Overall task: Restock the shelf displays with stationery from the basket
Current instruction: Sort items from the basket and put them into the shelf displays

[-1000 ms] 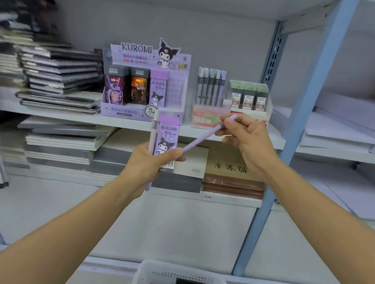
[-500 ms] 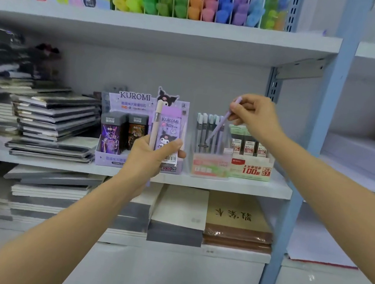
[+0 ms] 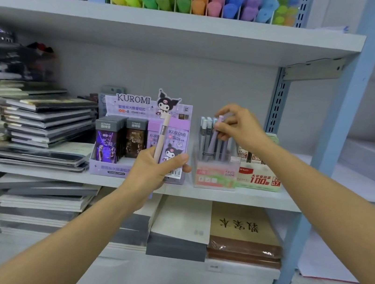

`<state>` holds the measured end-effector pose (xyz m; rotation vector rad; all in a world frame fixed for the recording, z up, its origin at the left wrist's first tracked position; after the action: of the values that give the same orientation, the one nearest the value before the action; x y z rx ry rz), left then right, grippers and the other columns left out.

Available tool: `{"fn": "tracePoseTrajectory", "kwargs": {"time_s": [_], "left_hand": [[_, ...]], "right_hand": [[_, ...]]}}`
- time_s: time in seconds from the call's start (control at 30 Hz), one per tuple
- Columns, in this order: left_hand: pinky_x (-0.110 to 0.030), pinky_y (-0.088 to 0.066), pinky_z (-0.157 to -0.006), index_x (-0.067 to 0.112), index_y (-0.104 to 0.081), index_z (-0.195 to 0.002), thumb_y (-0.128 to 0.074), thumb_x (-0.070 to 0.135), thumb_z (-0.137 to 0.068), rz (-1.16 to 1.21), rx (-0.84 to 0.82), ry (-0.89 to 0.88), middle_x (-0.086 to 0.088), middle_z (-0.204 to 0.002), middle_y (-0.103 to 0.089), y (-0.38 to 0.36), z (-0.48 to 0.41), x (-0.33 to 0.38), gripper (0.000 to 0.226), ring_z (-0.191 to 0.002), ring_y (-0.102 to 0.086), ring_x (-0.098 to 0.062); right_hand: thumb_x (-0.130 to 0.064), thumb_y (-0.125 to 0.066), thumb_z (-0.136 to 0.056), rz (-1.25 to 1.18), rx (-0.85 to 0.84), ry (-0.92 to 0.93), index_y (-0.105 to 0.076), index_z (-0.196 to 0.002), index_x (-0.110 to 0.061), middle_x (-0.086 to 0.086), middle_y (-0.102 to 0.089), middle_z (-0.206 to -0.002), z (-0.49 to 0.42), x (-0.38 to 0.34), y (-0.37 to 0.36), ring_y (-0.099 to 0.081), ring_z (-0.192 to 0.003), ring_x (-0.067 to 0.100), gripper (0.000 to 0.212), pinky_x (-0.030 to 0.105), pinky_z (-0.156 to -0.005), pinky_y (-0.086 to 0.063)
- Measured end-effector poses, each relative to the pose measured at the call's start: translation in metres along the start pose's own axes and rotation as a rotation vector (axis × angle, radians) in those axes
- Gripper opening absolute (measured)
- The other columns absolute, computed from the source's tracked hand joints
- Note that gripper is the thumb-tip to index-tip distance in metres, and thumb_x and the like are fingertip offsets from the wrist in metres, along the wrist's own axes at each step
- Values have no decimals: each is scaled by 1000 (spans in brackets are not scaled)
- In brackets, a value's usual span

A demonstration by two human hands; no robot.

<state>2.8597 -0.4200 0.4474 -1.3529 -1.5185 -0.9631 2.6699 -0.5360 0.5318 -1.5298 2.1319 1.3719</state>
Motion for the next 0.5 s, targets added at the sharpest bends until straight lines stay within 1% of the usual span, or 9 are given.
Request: {"fn": "tracePoseTrajectory", "kwargs": {"time_s": [0.03, 0.1, 0.17, 0.27, 0.37, 0.43, 0.5], "left_hand": [[-17, -25, -30, 4, -65, -99, -71, 29, -85, -1, 1, 3, -12, -85, -75, 1, 0, -1, 29, -31, -23, -5], [-16, -24, -30, 5, -65, -100, -71, 29, -85, -1, 3, 8, -11, -84, -75, 1, -1, -2, 29, -30, -23, -5], [-15, -24, -30, 5, -65, -100, -71, 29, -85, 5, -1, 10, -11, -85, -75, 2, -2, -3, 29, -30, -24, -4], [-15, -23, -31, 6, -65, -99, -71, 29, -86, 8, -11, 12, -11, -85, -75, 3, -2, -4, 28, -30, -24, -5], [-16, -24, -30, 7, -66, -96, -71, 28, -86, 10, -9, 18, -12, -86, -75, 4, -3, -5, 25, -31, -23, -5], [-16, -24, -30, 9, -66, -94, -71, 27, -86, 16, -10, 27, -12, -85, -75, 2, -4, -5, 21, -29, -27, -4], [-15, -25, -30, 10, -65, -89, -71, 24, -87, 24, -18, 29, -12, -83, -75, 1, -3, -5, 15, -28, -35, -2]], "right_hand": [[-13, -66, -90, -2, 25, 15, -59, -105, -10, 10, -72, -79, -1, -1, -2, -69, -65, 15, 17, 24, -66, -59], [-15, -65, -91, -4, 57, 43, -62, -101, -11, 9, -72, -76, -4, -4, -5, -70, -65, 19, 11, 25, -63, -59], [-17, -62, -94, -14, 73, 37, -67, -97, -11, 8, -71, -76, -7, -4, -6, -71, -68, 20, 9, 25, -64, -59], [-18, -63, -93, 9, 102, 4, -71, -96, -8, 9, -72, -79, -13, -2, -3, -70, -66, 16, 13, 23, -65, -58], [-18, -69, -88, -22, 154, -37, -72, -91, -5, 5, -71, -72, -16, 3, -1, -68, -61, 13, 13, 21, -61, -57], [-19, -72, -85, -25, 167, -61, -71, -88, -4, 4, -70, -68, -16, 8, -6, -68, -60, 14, 15, 21, -59, -57], [-22, -75, -83, -4, 167, -85, -70, -85, -5, 5, -70, -67, -15, 13, -13, -68, -59, 16, 17, 22, -57, -56]]}}
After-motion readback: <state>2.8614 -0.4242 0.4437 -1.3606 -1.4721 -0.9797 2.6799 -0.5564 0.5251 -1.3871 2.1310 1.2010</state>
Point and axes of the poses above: each hand's wrist, its own z-axis away from the middle knuckle, its own y-axis out of the back of the hand, x = y × z, the point moved 4 cm from there along -z, towards the middle knuckle
